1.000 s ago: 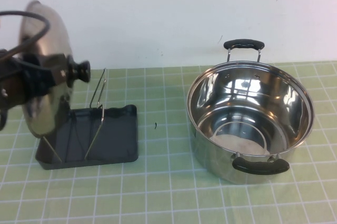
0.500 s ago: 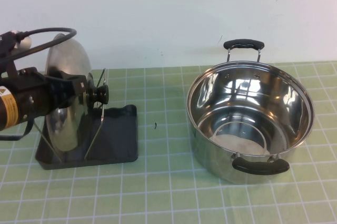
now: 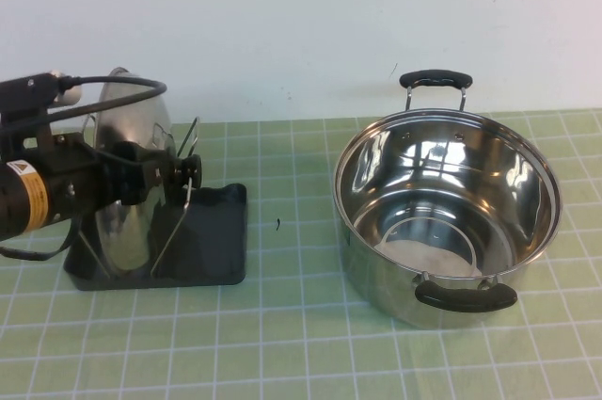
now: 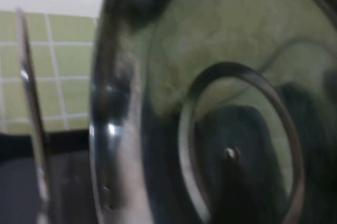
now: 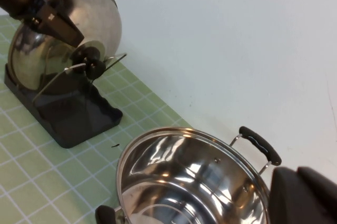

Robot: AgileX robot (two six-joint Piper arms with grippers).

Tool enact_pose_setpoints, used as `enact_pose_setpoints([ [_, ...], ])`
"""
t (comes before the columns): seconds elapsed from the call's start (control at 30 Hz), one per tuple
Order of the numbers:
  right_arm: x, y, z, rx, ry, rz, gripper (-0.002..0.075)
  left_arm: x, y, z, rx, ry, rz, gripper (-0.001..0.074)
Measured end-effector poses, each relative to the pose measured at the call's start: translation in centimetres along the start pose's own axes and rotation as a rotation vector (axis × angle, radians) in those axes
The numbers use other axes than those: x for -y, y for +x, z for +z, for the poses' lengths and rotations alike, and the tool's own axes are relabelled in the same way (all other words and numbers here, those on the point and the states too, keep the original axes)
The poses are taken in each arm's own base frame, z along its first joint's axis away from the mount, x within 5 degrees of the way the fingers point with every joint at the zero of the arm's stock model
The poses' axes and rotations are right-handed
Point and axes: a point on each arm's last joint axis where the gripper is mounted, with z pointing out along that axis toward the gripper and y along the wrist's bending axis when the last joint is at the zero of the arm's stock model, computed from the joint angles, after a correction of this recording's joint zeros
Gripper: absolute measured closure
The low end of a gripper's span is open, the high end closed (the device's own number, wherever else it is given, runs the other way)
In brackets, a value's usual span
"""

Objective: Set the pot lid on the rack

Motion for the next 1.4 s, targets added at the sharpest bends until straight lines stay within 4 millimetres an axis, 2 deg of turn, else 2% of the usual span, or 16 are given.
enact_pose_setpoints([
  [0.07, 0.0, 0.0, 0.0, 0.000, 0.000, 0.000, 0.0727, -0.2, 0.0, -0.1, 0.001, -0.023, 0.054, 0.0263],
  [0.13, 0.0, 0.0, 0.0, 0.000, -0.002, 0.004, 0.0727, -0.3, -0.2, -0.3, 0.006, -0.053, 0.107, 0.0217],
  [0.27, -0.1, 0.0, 0.0, 0.002, -0.009, 0.014, 0.0727, 0.0, -1.1, -1.9, 0.055, -0.110, 0.197, 0.0192],
  [0.43, -0.1, -0.2, 0.0, 0.020, -0.008, 0.009, 0.0727, 1.4, -2.4, -4.6, 0.145, -0.115, 0.299, 0.0195],
  [0.53, 0.2, -0.4, 0.0, 0.040, 0.018, -0.032, 0.0727, 2.1, -3.2, -6.6, 0.217, -0.149, 0.344, 0.0275],
  [0.63, 0.9, -0.3, -0.1, 0.025, 0.095, -0.133, 0.0727, 2.5, -4.2, -9.1, 0.318, -0.244, 0.397, 0.0468],
  [0.67, 1.3, -0.2, -0.2, -0.010, 0.134, -0.168, 0.0727, 2.5, -4.5, -10.0, 0.354, -0.292, 0.418, 0.0554],
  [0.73, 2.4, 0.1, -0.4, -0.128, 0.219, -0.223, 0.0727, 2.2, -5.1, -11.7, 0.417, -0.408, 0.462, 0.0657],
  [0.8, 3.5, 0.8, -0.7, -0.325, 0.298, -0.275, 0.0727, 1.8, -5.6, -13.1, 0.466, -0.528, 0.466, 0.0702],
  [0.9, 4.2, 1.5, -1.0, -0.559, 0.344, -0.314, 0.0727, 0.7, -5.6, -14.4, 0.484, -0.688, 0.409, 0.0724],
  [0.97, 4.1, 1.6, -1.0, -0.597, 0.325, -0.315, 0.0727, -0.1, -5.1, -14.9, 0.434, -0.774, 0.337, 0.0730],
  [1.07, 3.5, 1.9, -1.0, -0.619, 0.252, -0.278, 0.0727, -1.2, -3.3, -14.9, 0.259, -0.841, 0.149, 0.0734],
  [1.13, 3.0, 2.1, -1.2, -0.624, 0.189, -0.239, 0.0727, -1.1, -2.0, -14.6, 0.132, -0.802, 0.069, 0.0734],
  [1.23, 2.1, 2.2, -1.6, -0.542, 0.087, -0.172, 0.0727, 0.3, -0.6, -14.2, -0.013, -0.632, 0.049, 0.0734],
  [1.33, 1.5, 2.3, -2.3, -0.408, 0.037, -0.135, 0.0727, 2.9, 0.0, -14.7, -0.027, -0.386, 0.053, 0.0735],
  [1.4, 1.3, 2.9, -2.9, -0.347, 0.033, -0.126, 0.0727, 5.0, 0.2, -15.9, 0.023, -0.222, 0.092, 0.0735],
])
